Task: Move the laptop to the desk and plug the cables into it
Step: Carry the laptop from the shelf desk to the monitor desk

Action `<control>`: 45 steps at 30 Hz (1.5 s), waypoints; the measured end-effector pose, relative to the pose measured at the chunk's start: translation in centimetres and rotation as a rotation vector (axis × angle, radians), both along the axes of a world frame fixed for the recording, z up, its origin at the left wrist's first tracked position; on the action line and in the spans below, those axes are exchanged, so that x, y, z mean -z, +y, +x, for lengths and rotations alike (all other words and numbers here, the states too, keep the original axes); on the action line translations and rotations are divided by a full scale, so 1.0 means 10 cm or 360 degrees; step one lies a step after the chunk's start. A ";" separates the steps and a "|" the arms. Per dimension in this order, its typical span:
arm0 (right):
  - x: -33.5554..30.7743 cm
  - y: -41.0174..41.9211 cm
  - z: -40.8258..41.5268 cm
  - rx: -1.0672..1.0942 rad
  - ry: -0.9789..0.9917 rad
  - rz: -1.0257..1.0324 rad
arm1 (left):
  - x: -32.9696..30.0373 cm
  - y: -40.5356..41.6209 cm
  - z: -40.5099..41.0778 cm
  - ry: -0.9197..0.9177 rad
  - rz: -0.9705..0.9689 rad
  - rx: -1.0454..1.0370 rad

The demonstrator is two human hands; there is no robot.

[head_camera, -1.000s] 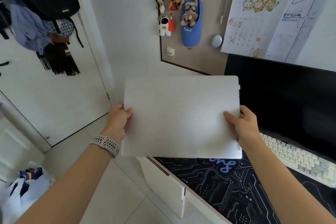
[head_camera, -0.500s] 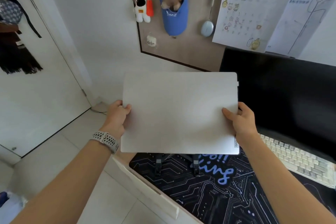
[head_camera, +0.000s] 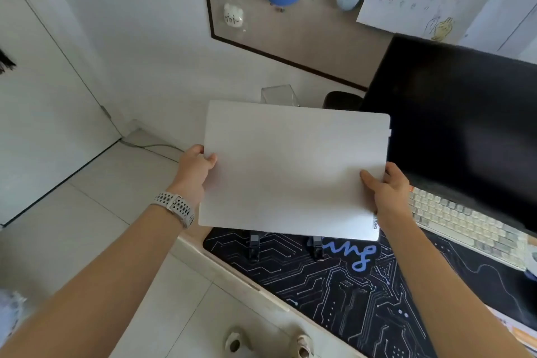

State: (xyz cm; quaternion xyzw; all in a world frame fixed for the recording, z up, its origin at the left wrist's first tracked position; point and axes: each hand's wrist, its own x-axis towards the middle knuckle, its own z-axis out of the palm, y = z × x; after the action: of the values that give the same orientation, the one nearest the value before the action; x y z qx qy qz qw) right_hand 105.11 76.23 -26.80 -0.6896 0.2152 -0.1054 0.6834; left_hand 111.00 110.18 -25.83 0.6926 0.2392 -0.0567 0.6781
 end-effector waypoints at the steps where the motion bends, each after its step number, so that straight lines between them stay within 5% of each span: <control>1: 0.05 0.00 0.01 -0.0017 0.0014 0.0001 | 0.08 0.01 0.00 0.0026 -0.0004 -0.0013; 20: 0.88 -0.10 0.06 -0.0058 0.0295 0.0087 | 0.85 -0.20 -0.10 0.0225 -0.0084 -0.0138; 45: 1.15 -0.14 0.10 -0.0128 0.0362 0.0100 | 1.33 -0.06 -0.15 0.0432 -0.0133 -0.0058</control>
State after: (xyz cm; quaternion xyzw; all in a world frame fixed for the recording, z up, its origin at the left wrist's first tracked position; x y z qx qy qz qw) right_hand 106.09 74.79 -38.32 -0.6835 0.2665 0.0078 0.6795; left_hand 109.48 109.63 -39.14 0.6451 0.3388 -0.1474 0.6688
